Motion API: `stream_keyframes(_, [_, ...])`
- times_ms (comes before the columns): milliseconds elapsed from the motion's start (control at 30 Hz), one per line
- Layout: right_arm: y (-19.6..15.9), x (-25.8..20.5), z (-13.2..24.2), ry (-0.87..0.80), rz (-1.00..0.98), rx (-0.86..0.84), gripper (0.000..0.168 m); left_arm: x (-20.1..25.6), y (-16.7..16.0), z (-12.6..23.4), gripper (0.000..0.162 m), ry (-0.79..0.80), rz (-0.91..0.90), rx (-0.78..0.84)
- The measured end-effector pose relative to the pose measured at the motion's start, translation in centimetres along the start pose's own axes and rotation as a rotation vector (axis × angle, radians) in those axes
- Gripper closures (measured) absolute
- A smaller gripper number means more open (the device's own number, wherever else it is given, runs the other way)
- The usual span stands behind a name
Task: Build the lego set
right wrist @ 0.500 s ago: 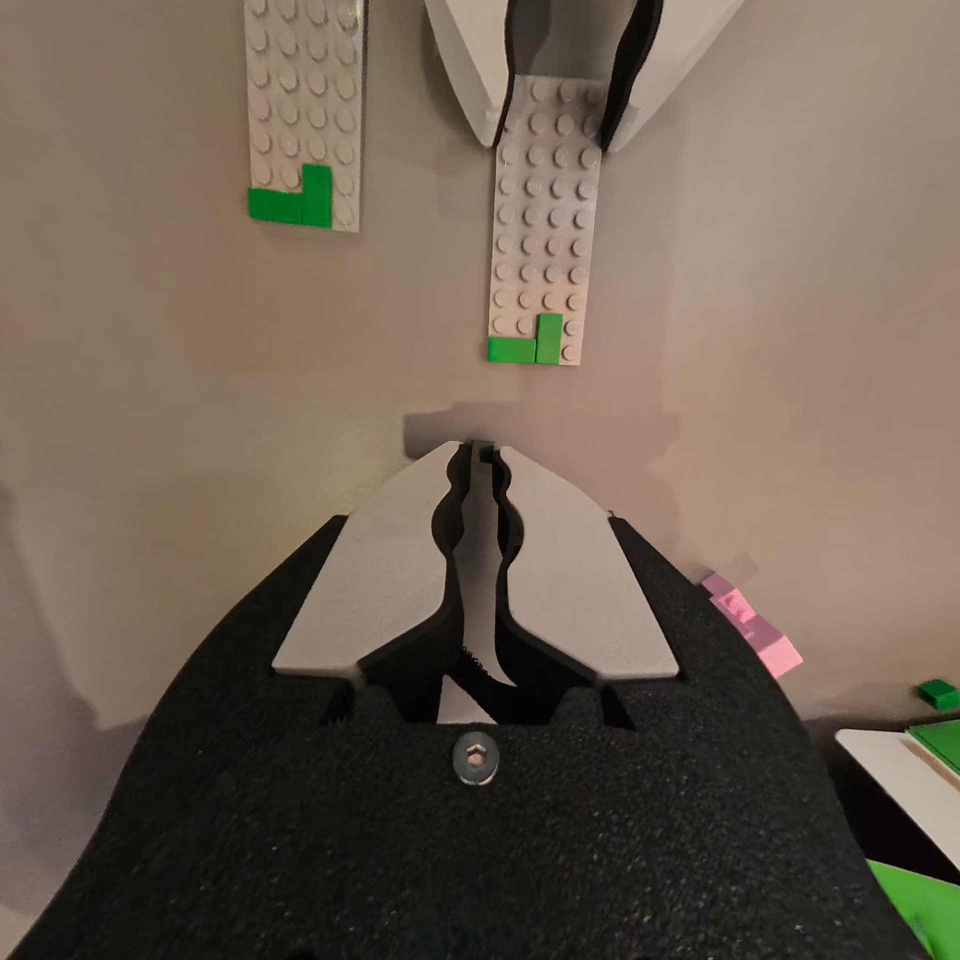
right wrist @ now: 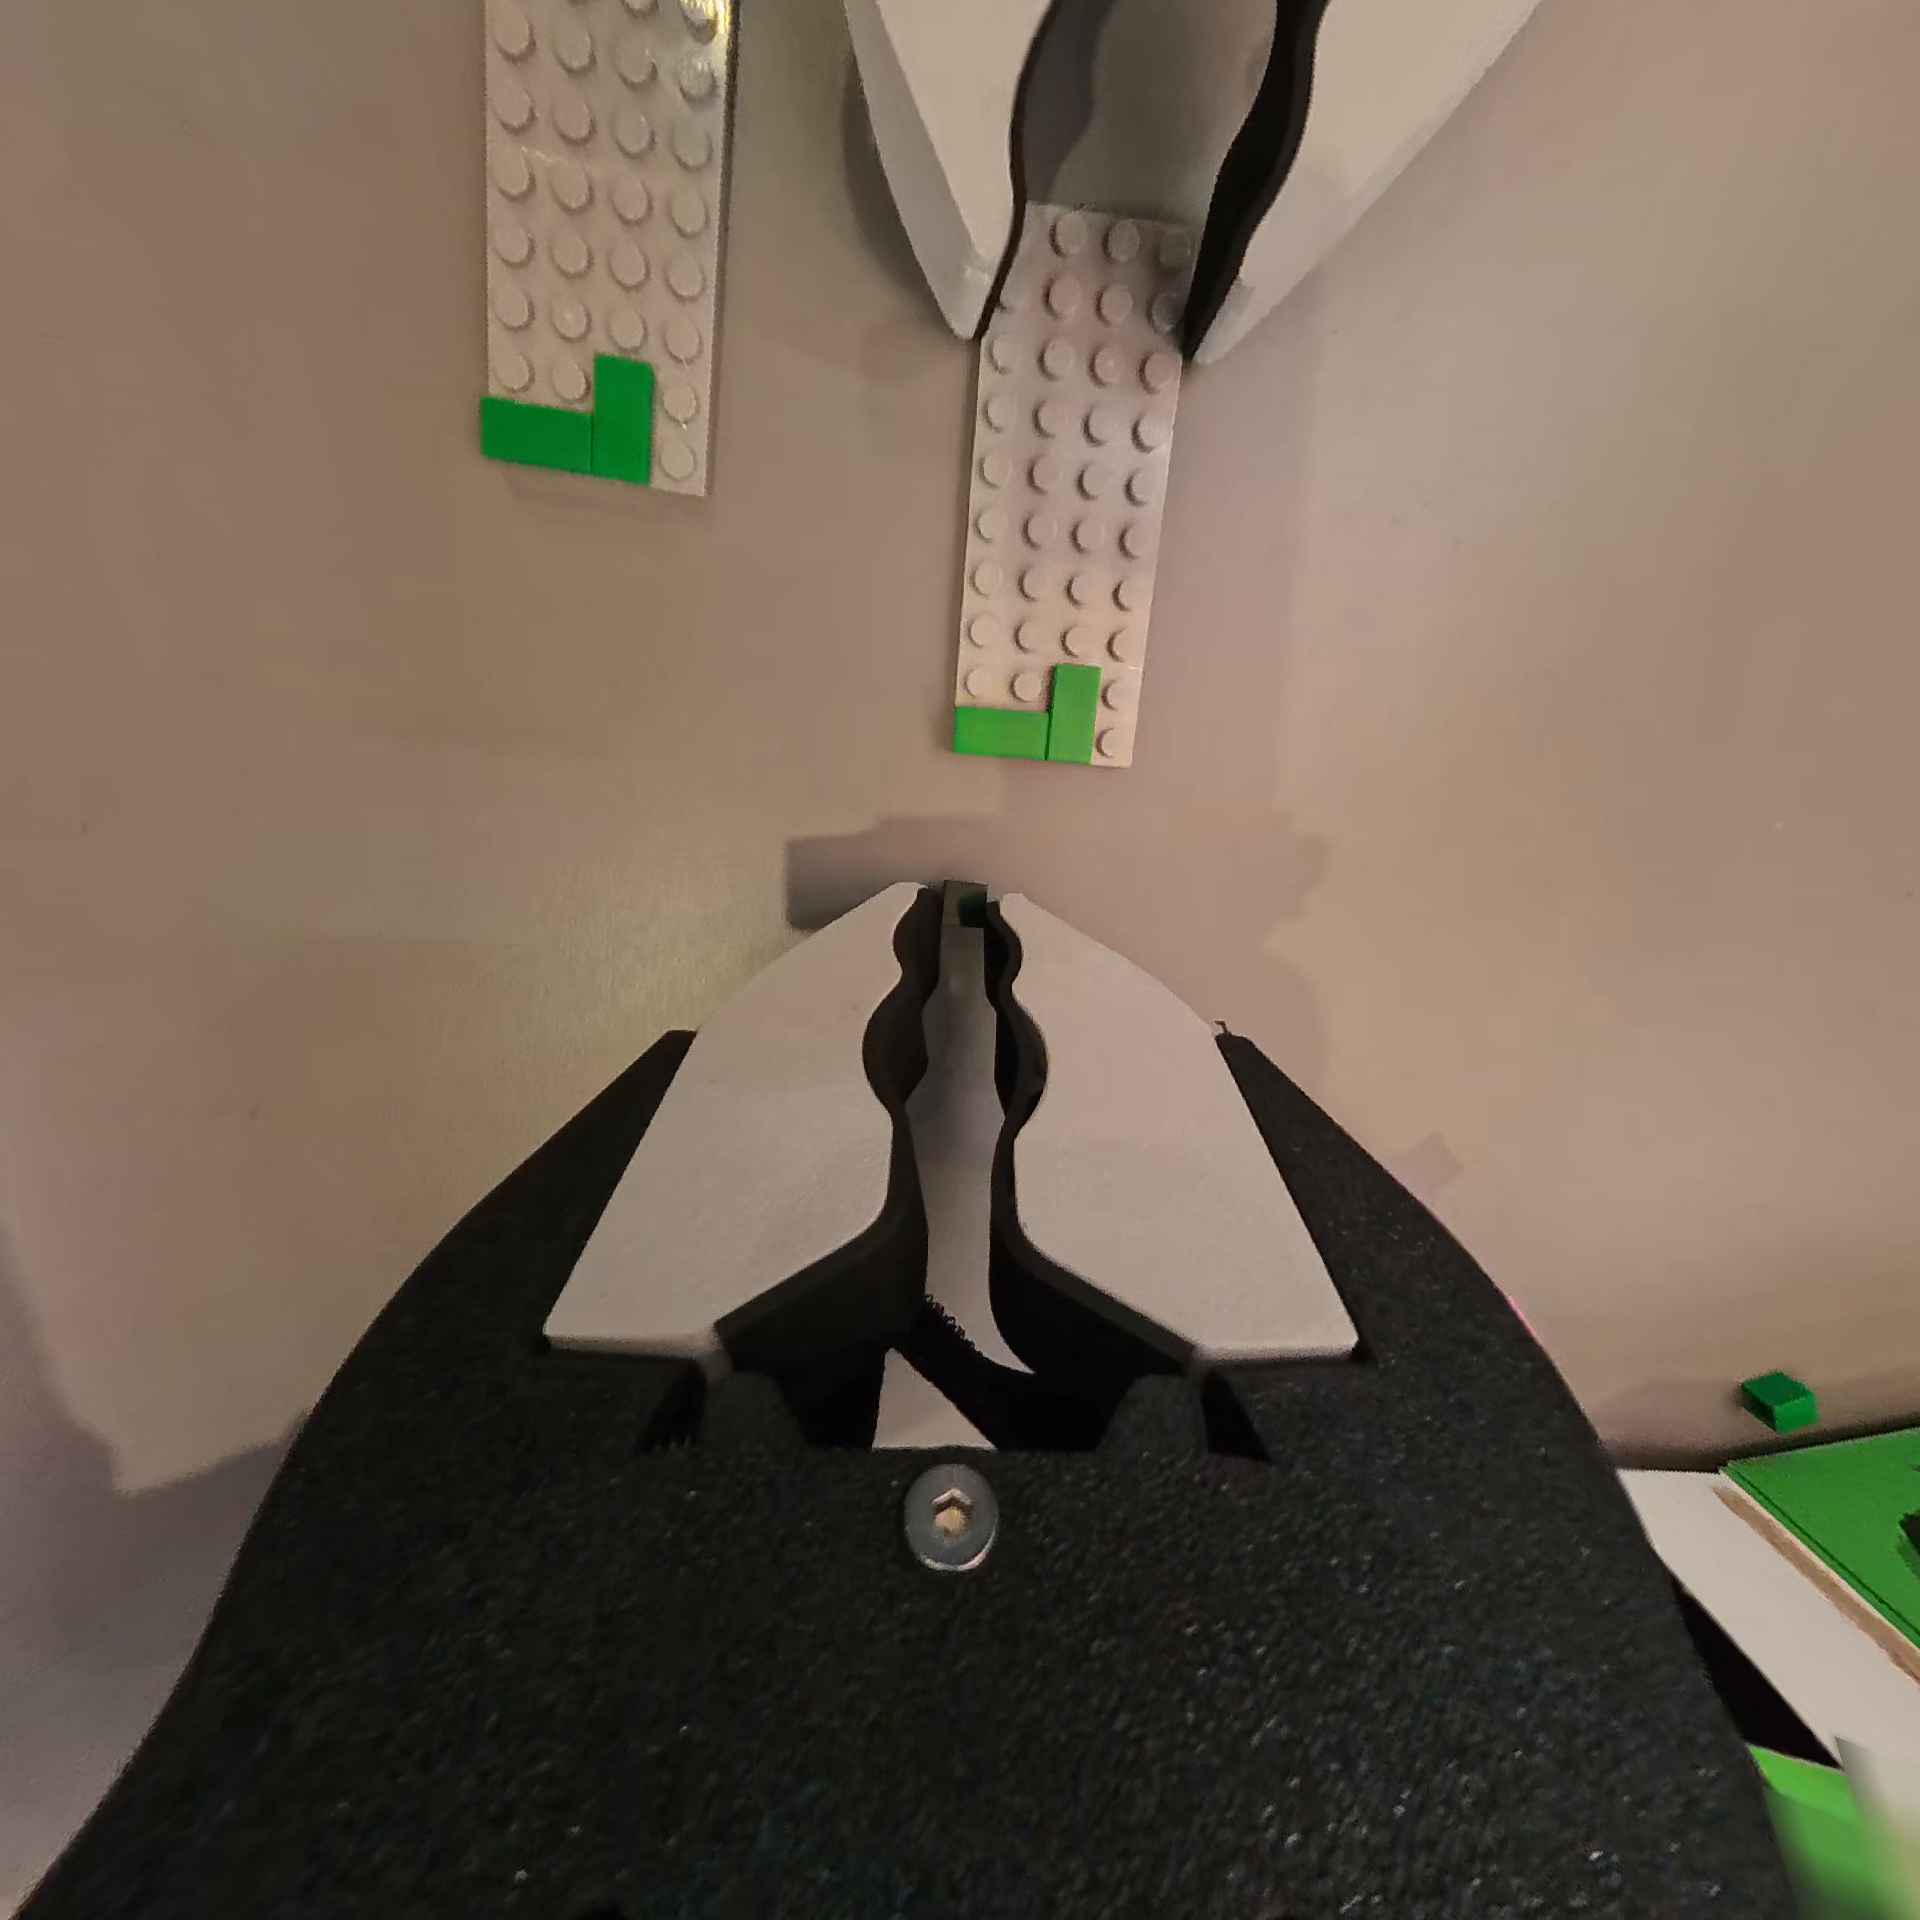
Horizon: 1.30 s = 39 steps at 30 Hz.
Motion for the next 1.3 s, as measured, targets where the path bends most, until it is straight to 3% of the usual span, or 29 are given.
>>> stream_keyframes(400, [0.8, 0.9, 0.9, -0.105, 0.026, 0.13, 0.161, -0.6, 0.7, -0.3, 0.131, 0.089, 0.088, 0.056])
stream_keyframes(1300, [1.6, 0.9, -0.7, -0.039, 0.098, 0.021, 0.161, -0.2, 1.0, -0.7, 0.131, 0.064, 0.089, 0.025])
Point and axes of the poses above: each gripper's, where its closed fingertips meet, z back along the fingers, y out of its top, x = y × z across the jaws, the point moved 8 cm from there along z, back along the fingers, and after that the axes turned 6 degrees about -y, right-handed, at the moved point
